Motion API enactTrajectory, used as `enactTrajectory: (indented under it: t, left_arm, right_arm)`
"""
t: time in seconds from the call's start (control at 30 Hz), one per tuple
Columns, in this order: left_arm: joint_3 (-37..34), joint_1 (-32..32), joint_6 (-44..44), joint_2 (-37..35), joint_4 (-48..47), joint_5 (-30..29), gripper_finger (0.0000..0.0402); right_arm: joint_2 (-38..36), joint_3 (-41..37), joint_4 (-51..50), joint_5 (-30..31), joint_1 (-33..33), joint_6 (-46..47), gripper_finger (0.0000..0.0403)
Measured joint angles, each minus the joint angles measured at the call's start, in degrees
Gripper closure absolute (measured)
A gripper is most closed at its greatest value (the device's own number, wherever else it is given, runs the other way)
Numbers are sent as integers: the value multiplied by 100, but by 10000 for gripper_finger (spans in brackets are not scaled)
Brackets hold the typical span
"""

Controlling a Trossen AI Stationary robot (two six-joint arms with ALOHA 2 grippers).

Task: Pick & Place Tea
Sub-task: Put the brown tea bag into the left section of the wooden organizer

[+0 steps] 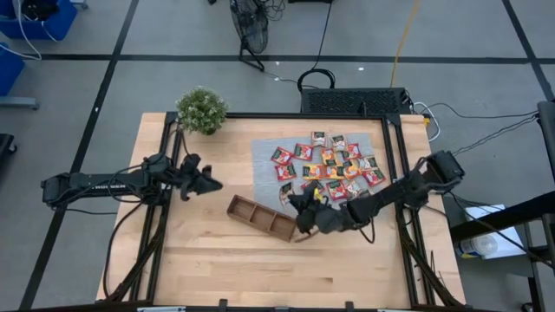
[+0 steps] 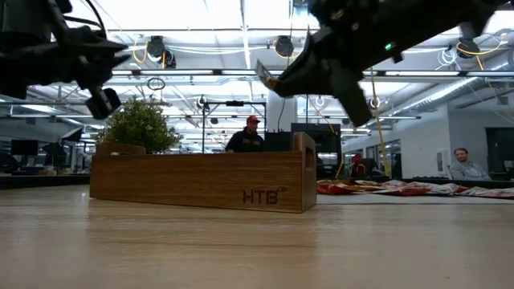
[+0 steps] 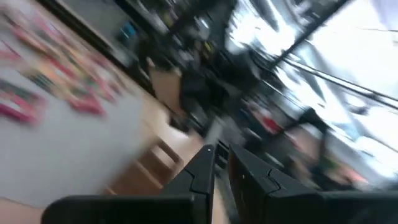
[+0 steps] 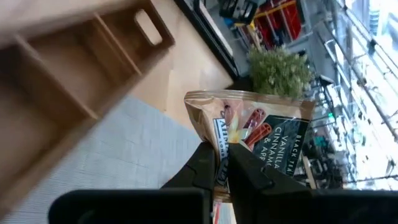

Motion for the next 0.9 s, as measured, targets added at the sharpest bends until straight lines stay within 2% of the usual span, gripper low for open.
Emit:
enactTrajectory:
  t: [0.1,0.2,0.3,0.4,0.6,0.7,0.77,0.9]
  left_arm:
    - [-1,1,334,0,0,-621,353]
    - [1,-1,766,0,2,-1176,353]
    - [0,1,1516,0,-72,-2163,353]
    - [0,1,2097,0,-198,-2753,353]
    - [-1,-1,2211,2,-318,-2994,353]
    - [-1,8,2069,89,93,-3432,353]
    - [8,64,1767,266,474,-3561,350]
    - [306,242,1314,1007,591,-3583,322]
  right_arm:
    - [0,0,81,-27,-289,-286,387]
    - [0,0,136,-299,-591,-450,387]
    - [0,0,247,-610,-896,-506,387]
    - [0,0,310,-845,-1178,-511,387]
    - [0,0,433,-1204,-1559,-460,387]
    - [0,0,553,-1208,-1682,-525,387]
    - [0,0,616,-1206,-1753,-595,387]
    - [-2,2,748,-1344,-1884,-622,387]
